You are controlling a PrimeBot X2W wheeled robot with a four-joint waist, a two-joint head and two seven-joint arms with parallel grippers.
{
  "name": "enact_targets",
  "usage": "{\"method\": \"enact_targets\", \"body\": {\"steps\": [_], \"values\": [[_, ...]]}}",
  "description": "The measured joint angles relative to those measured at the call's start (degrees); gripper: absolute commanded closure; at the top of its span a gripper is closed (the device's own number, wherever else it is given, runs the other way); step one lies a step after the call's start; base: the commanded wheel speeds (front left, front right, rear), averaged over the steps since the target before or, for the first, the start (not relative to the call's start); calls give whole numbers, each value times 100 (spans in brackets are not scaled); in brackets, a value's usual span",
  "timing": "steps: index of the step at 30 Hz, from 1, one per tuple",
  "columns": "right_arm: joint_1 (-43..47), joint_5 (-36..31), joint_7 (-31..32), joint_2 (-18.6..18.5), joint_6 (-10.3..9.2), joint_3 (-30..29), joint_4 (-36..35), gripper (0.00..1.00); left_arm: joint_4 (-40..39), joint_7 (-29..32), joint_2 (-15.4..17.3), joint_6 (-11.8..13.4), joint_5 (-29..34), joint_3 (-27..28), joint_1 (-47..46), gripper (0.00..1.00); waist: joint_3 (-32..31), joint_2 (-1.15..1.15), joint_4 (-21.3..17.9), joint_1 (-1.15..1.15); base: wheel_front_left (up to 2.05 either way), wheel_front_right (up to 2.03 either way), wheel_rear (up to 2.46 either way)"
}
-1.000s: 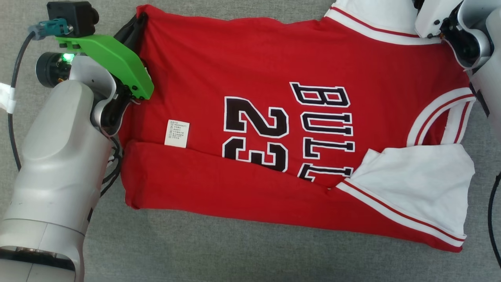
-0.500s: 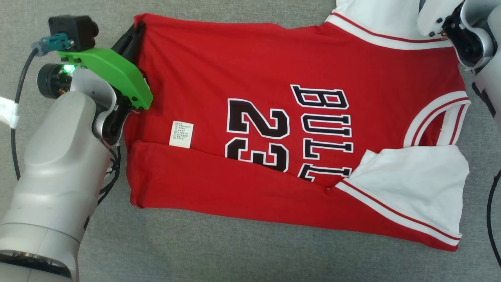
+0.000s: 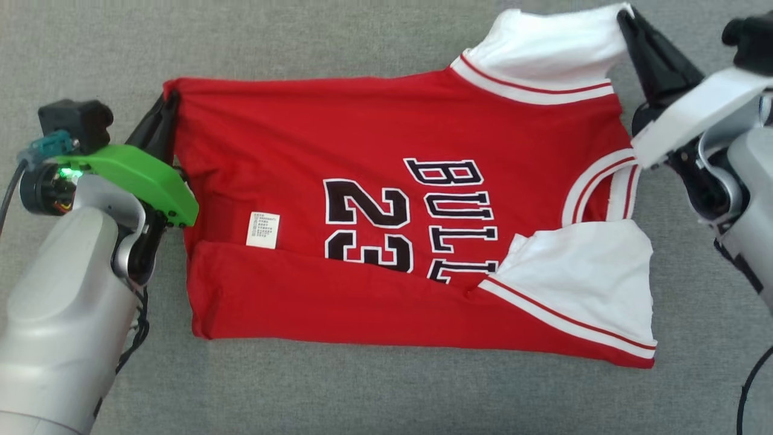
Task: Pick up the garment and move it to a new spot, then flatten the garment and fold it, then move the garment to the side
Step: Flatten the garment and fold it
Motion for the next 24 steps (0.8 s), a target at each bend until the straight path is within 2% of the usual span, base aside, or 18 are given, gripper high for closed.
{"method": "enact_targets", "body": {"steps": [4, 10, 15, 19, 22, 23, 24], "values": [[778, -12, -122, -75, 0, -190, -547, 100, -582, -59, 210, 250, -5, 10, 633, 100, -257, 0, -146, 0, 0, 0, 0], [2101, -144, -214, 20, -1, -666, -1278, 100, -1669, -60, 503, 773, -46, 47, 1642, 100, -544, 0, -359, -1, 0, 0, 0], [3111, -305, -204, 264, -1, -1105, -1723, 100, -2503, 38, 737, 1220, -101, 97, 2425, 100, -678, 0, -511, -1, 0, 0, 0], [3714, -439, -63, 512, -1, -1413, -1956, 100, -2897, 66, 805, 1484, -157, 102, 2911, 100, -724, 0, -575, 0, 0, 0, 0], [4060, -560, 57, 678, -1, -1613, -2091, 100, -3053, 92, 827, 1591, -237, 121, 3181, 100, -736, 0, -587, -1, 0, 0, 0], [4149, -575, 116, 711, -1, -1670, -2126, 100, -3073, 91, 831, 1625, -240, 120, 3232, 93, -736, 0, -584, -1, 0, 0, 0], [4259, -603, 167, 757, -1, -1739, -2167, 100, -3097, 99, 834, 1634, -257, 121, 3282, 71, -735, 0, -579, 0, 0, 0, 0]]}}
